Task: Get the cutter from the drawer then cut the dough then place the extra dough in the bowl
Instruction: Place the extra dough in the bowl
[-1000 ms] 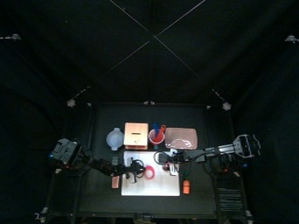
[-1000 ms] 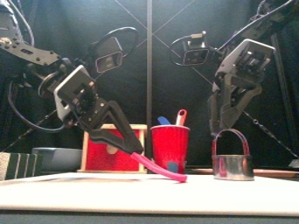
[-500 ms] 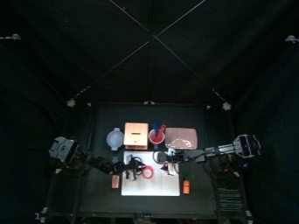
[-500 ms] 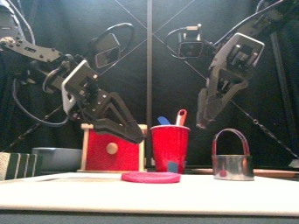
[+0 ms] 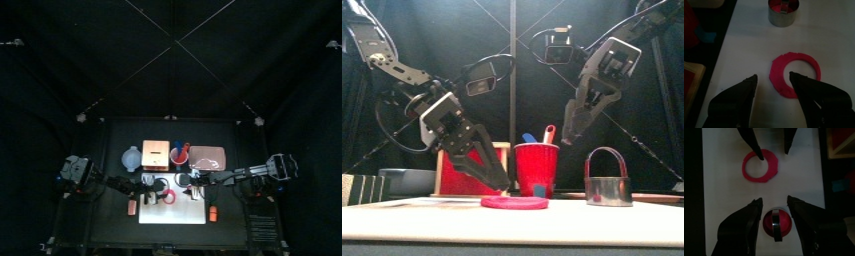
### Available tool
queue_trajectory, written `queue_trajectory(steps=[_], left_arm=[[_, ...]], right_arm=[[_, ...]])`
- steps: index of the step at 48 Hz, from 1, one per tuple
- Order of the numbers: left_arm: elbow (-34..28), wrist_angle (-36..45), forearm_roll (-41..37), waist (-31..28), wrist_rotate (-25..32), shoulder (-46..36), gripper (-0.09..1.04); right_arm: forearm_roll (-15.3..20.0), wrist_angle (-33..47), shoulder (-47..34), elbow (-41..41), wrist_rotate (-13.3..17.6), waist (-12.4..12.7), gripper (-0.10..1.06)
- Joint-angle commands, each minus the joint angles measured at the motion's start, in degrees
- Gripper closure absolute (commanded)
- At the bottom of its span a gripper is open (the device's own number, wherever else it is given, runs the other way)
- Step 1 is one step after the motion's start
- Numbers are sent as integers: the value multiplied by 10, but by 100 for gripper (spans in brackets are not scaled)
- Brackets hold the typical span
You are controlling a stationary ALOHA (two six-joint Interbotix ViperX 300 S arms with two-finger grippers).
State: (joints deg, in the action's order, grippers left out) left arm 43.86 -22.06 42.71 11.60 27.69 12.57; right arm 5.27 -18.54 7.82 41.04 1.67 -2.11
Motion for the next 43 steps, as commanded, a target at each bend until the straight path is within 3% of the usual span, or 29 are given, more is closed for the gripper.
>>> queue_trajectory(steps=[1, 29, 43], left_arm=[[-20, 10, -10, -6, 1, -3, 5], [-36, 54, -24, -16, 4, 28, 7], [-34, 85, -25, -16, 4, 29, 21]], right_arm=[[1, 4, 7, -9, 1, -1, 16], [7, 4, -1, -8, 1, -3, 16], [7, 7, -4, -8, 2, -3, 16]])
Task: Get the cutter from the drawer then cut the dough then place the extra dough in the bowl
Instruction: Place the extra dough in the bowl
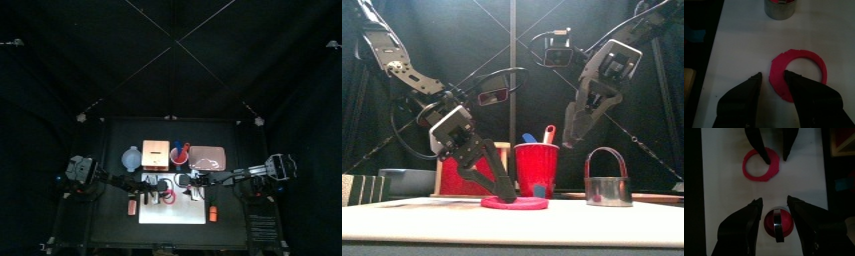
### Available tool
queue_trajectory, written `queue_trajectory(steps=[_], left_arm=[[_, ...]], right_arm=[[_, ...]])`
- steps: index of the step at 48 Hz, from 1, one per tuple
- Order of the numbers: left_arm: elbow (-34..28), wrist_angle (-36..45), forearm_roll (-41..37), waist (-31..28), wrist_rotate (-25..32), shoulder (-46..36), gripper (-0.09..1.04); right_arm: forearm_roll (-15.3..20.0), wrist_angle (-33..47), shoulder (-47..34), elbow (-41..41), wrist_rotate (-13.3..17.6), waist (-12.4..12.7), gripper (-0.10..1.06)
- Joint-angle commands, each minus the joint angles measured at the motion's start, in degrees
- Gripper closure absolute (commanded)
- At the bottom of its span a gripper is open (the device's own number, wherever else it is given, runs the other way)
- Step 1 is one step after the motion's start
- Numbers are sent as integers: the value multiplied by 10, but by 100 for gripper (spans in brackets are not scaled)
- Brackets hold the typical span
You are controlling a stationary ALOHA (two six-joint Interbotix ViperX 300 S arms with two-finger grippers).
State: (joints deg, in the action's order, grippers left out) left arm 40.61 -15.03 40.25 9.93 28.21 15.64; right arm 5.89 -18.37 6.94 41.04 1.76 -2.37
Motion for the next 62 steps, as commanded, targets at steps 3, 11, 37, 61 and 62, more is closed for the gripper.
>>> queue_trajectory(steps=[3, 11, 37, 61, 62], left_arm=[[-1, 18, -1, 2, -2, -1, 25], [1, 25, -10, 2, -2, 0, 33], [5, 27, -20, 4, -3, -40, 42], [130, -41, -29, -43, -2, -308, 42], [137, -47, -27, -50, -3, -319, 42]], right_arm=[[1, 5, 4, -10, 1, 1, 16], [1, 6, 2, -11, 1, 1, 16], [11, 6, 0, -11, 1, 2, 16], [16, 5, -1, -12, 1, 4, 16], [16, 5, -2, -12, 1, 4, 16]])
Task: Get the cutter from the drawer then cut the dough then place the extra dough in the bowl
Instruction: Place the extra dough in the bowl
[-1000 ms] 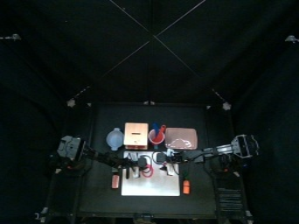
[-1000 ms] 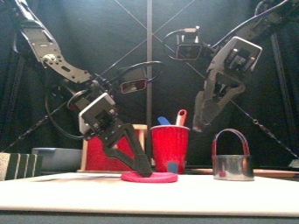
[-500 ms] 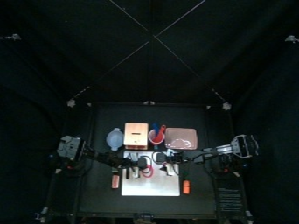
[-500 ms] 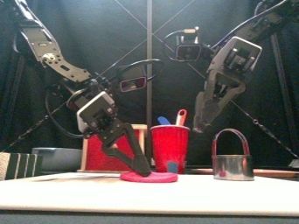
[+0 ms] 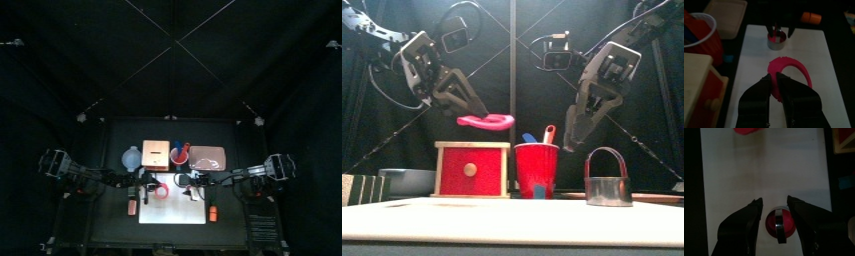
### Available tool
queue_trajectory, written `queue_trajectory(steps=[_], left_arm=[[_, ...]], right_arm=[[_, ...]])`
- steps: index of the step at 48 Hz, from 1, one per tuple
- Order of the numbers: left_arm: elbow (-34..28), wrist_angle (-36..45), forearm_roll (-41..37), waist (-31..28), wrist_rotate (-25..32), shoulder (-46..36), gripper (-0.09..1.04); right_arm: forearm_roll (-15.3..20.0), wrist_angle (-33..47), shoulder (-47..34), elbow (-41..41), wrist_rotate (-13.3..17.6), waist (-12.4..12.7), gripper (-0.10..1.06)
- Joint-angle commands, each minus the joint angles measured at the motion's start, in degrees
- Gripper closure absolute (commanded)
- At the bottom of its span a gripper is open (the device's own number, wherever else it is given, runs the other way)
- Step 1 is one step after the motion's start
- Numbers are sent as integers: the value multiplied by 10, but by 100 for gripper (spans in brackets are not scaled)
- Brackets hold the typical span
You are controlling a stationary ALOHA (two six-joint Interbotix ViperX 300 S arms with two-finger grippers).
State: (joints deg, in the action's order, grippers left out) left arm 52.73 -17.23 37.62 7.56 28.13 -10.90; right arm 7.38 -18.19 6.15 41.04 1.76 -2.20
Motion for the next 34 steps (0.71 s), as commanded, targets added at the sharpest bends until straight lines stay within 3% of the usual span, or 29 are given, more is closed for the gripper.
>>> queue_trajectory(steps=[1, 22, 34], left_arm=[[25, -33, 1, -37, -2, -69, 42], [151, -68, 11, -185, -1, -308, 42], [226, -18, 20, -274, -2, -367, 42]], right_arm=[[1, 4, 6, -12, 1, 3, 16], [-1, 4, 2, -12, 0, 4, 16], [-1, 4, -2, -14, 0, 4, 16]])
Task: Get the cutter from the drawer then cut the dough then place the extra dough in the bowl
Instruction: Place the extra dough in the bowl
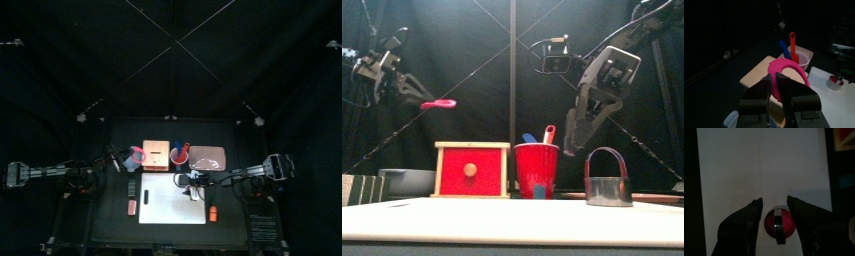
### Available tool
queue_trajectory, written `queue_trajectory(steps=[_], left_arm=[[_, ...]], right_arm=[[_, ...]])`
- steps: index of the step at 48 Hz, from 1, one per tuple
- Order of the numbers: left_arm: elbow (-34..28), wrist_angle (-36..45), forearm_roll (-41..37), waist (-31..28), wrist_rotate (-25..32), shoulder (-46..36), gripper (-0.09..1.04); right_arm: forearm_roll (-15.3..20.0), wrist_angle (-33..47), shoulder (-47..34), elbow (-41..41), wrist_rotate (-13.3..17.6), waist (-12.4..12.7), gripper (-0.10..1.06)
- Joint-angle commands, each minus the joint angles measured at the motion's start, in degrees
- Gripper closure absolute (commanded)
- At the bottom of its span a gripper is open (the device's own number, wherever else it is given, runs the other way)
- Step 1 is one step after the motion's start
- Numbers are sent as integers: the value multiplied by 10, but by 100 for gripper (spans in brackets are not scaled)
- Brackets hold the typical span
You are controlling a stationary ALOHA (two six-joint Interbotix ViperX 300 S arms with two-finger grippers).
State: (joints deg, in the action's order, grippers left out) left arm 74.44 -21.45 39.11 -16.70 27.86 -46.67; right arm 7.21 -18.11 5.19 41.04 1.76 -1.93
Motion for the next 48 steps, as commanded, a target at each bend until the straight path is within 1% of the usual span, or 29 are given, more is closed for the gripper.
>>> queue_trajectory(steps=[1, 8, 14, 30, 38, 48], left_arm=[[13, 33, 7, -39, 1, -9, 42], [33, 105, 13, -89, -2, -9, 42], [33, 131, 17, -105, -3, -8, 43], [28, 132, 15, -105, -3, 11, 43], [25, 124, 16, -99, -4, 25, 40], [27, 108, 16, -78, -4, 25, 30]], right_arm=[[0, 3, 8, -14, 0, 2, 16], [-1, 3, 7, -14, 0, 2, 16], [-2, 4, 7, -15, 0, 2, 16], [-4, 3, 6, -21, -1, 1, 16], [-4, 4, 6, -22, 0, 2, 16], [-4, 4, 4, -25, -1, 2, 16]])
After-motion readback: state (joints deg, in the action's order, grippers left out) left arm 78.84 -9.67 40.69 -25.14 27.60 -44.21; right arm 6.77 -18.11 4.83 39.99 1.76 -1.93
